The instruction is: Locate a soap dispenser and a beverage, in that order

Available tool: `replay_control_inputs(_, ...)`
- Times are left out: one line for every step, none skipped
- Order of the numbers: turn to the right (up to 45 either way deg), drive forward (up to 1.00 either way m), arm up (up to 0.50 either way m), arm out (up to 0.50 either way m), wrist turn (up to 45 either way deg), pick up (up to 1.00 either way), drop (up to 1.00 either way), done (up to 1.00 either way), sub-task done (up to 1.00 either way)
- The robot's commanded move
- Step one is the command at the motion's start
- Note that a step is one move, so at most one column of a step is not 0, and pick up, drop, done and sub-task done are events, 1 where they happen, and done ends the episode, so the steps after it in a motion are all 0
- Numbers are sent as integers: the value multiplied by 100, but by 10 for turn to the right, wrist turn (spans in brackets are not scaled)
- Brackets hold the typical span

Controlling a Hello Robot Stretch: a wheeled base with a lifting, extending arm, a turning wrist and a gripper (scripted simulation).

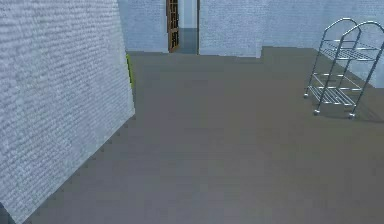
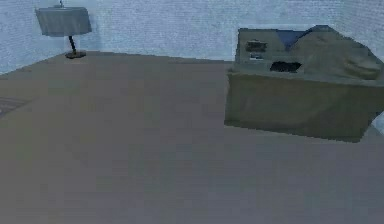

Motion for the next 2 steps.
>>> replay_control_inputs(0, 100, 0, 0, 0, 0, 0, 0, 0)
replay_control_inputs(0, 100, 0, 0, 0, 0, 0, 0, 0)
